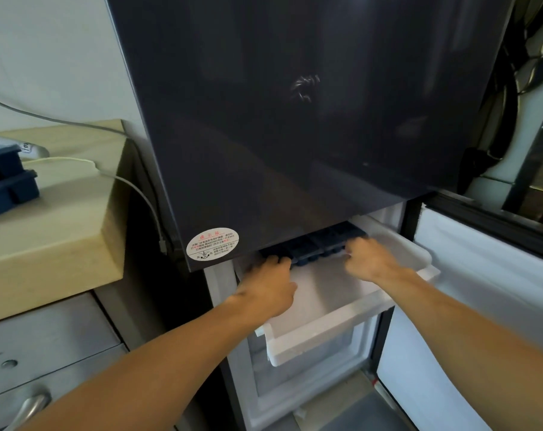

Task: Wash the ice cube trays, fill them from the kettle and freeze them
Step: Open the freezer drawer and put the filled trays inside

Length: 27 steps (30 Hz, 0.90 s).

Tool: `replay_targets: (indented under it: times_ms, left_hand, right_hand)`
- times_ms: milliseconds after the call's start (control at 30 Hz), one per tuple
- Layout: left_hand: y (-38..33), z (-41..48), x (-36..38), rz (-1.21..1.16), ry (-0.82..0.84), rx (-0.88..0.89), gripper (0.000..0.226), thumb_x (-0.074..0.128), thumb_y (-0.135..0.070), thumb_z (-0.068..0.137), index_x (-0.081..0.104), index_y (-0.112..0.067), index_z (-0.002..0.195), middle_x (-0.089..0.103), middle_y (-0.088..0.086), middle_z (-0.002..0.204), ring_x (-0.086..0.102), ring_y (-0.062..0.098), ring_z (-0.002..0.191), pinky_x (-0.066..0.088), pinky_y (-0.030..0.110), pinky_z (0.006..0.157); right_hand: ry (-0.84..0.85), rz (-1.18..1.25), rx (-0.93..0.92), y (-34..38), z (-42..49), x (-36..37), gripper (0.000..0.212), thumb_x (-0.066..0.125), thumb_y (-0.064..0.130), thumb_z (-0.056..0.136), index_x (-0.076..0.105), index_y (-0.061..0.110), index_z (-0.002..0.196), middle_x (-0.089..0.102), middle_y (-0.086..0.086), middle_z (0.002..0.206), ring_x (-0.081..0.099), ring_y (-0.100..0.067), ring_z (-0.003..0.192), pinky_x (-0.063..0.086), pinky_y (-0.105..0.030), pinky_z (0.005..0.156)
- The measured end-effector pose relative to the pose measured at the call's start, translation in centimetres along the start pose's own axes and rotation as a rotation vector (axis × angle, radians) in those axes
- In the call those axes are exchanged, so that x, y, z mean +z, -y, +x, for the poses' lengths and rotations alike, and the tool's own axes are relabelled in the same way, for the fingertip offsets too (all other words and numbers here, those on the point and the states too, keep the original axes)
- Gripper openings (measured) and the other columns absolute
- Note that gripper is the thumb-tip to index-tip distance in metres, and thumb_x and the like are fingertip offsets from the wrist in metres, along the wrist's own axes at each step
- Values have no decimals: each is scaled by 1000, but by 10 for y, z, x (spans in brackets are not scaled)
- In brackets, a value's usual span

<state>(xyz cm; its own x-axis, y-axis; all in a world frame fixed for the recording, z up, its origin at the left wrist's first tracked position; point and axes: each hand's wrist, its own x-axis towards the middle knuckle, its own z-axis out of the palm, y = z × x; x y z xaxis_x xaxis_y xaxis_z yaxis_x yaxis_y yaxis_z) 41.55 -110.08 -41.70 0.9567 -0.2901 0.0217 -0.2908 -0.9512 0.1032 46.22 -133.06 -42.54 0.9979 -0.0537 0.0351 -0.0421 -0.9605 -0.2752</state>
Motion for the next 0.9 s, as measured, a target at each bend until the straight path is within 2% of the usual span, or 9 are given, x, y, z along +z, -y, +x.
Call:
replay_targets:
  times_ms: [167, 300, 367, 467, 600, 733, 833, 900]
  left_hand:
    - [10, -40, -13, -75, -173, 100, 34, 49, -38, 103, 54, -19, 130, 60, 2, 129, 63, 25, 111, 53, 41, 91]
    - [20, -83, -27, -141, -266, 170, 34, 47, -39, 103, 55, -24, 133, 62, -4, 130, 62, 22, 114, 51, 41, 95]
    - [27, -106, -37, -159, -315, 203, 33, 47, -39, 103, 57, -26, 132, 64, -7, 128, 64, 20, 111, 52, 39, 91]
    - [42, -142, -57, -199, -407, 225, 24, 46, -42, 103, 61, -29, 116, 67, -12, 111, 65, 17, 98, 53, 37, 81]
    - [74, -189, -91, -259, -553, 248, 19, 50, -39, 102, 64, -27, 98, 68, -11, 93, 63, 14, 82, 54, 39, 77]
    - [113, -229, -137, -325, -686, 257, 21, 55, -36, 102, 70, -24, 95, 70, -8, 85, 62, 8, 71, 56, 33, 69]
    - [145, -255, -169, -325, -824, 197, 23, 54, -38, 100, 70, -24, 91, 70, -9, 84, 62, 6, 70, 54, 31, 66]
    - [166, -270, -188, -320, -908, 140, 23, 54, -37, 99, 70, -25, 87, 68, -14, 80, 62, 7, 68, 54, 33, 64]
  right_hand:
    - [-94, 93, -70, 17, -48, -11, 21, 53, 23, 99, 72, 15, 96, 70, -7, 96, 65, -27, 88, 57, -40, 77]
    - [-171, 81, -162, 49, -95, -25, 26, 55, 31, 98, 67, 16, 80, 68, -3, 80, 63, -27, 78, 54, -42, 69]
    - [-221, 71, -217, 73, -121, -36, 30, 56, 38, 97, 66, 19, 76, 68, -1, 75, 62, -25, 74, 53, -40, 67]
    - [-323, 77, -320, 114, -159, -56, 39, 56, 46, 96, 65, 18, 71, 65, 2, 66, 60, -21, 68, 51, -39, 64]
    - [-469, 144, -512, 173, -198, -84, 48, 60, 41, 96, 52, 14, 57, 50, 1, 51, 47, -22, 55, 41, -37, 56]
    - [-507, 260, -698, 244, -215, -115, 54, 58, 40, 96, 49, 10, 53, 47, 4, 46, 42, -21, 48, 36, -33, 52]
    - [-496, 411, -765, 307, -216, -129, 59, 52, 48, 95, 58, 1, 60, 60, -11, 56, 53, -30, 56, 46, -44, 60]
    - [-473, 447, -772, 350, -212, -135, 56, 54, 49, 95, 62, 5, 63, 62, -11, 59, 57, -27, 59, 50, -45, 63]
